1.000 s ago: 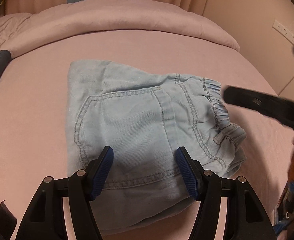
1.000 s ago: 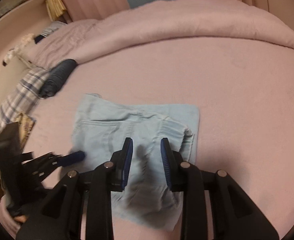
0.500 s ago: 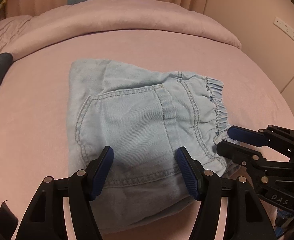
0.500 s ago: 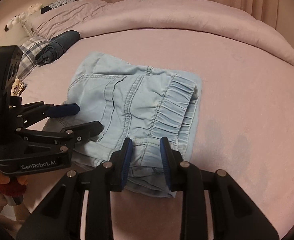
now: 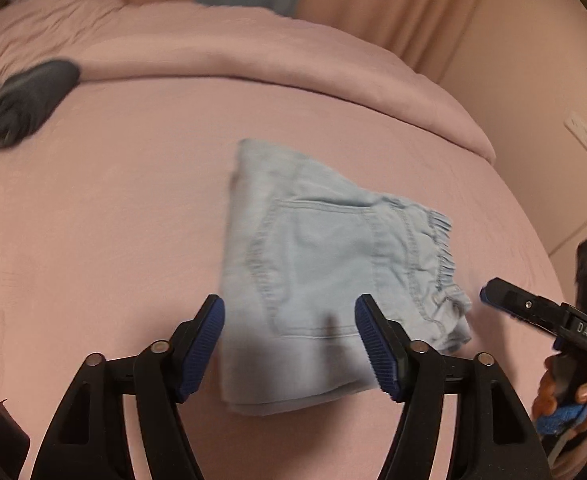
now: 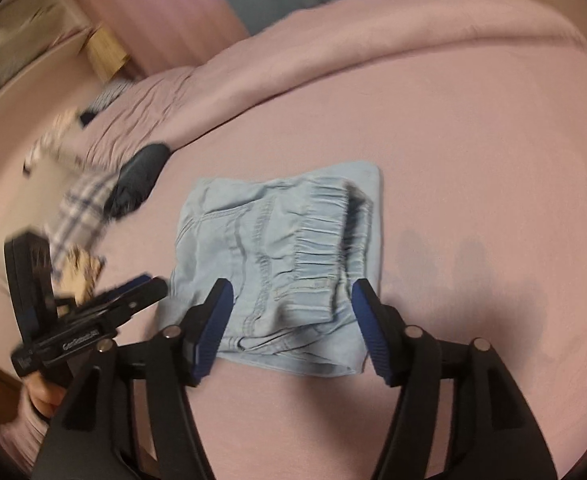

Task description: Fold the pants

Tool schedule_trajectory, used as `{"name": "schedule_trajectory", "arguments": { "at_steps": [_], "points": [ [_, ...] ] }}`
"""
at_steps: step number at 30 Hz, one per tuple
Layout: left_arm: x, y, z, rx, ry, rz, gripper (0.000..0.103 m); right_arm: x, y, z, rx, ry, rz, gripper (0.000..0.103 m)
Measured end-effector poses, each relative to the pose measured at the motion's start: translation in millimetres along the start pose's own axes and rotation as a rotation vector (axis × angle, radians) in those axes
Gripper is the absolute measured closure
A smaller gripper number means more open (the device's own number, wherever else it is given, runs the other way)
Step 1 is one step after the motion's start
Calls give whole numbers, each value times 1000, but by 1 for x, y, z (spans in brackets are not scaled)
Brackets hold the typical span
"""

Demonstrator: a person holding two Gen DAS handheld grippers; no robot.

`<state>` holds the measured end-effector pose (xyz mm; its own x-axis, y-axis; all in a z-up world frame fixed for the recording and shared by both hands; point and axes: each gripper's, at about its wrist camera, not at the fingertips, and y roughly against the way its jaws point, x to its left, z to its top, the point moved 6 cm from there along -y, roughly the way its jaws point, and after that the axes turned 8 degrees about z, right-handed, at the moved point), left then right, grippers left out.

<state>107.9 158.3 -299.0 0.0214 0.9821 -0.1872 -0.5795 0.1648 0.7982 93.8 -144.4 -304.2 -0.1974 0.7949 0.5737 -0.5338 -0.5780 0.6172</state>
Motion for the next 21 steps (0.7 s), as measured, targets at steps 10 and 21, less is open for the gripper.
{"name": "schedule_trajectory", "arguments": {
  "at_steps": [10,21],
  "points": [
    [26,-15,-2,53,125,-27,32,-18,-12,-16,51,-168,63,35],
    [34,-33,-2,112,172,-89,31,-25,-31,-1,85,-152,9,32]
  ]
}}
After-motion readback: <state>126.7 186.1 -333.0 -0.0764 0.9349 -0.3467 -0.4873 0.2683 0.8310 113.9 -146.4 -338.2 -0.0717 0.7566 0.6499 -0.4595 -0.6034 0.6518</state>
